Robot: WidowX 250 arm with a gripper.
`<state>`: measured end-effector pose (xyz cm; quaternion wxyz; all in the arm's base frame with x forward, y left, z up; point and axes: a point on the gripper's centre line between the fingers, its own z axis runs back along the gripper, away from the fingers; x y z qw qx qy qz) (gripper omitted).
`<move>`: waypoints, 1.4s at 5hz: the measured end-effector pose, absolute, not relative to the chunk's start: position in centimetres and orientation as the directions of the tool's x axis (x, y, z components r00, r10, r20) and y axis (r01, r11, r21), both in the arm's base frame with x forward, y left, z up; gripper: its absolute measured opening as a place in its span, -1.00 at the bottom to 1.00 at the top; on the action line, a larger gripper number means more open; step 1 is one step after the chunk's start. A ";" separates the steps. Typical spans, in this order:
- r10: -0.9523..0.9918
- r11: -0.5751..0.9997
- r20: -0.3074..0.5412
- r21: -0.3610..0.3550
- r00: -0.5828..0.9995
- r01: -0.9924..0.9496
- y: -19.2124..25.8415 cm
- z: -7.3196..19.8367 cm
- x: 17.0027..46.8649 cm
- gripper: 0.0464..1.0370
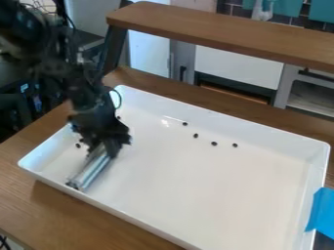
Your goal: Sweep into pile
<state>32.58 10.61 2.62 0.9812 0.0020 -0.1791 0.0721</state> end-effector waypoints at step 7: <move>0.277 0.949 0.332 -0.241 0.902 -0.203 -9.8 4.9 42.1 -0.33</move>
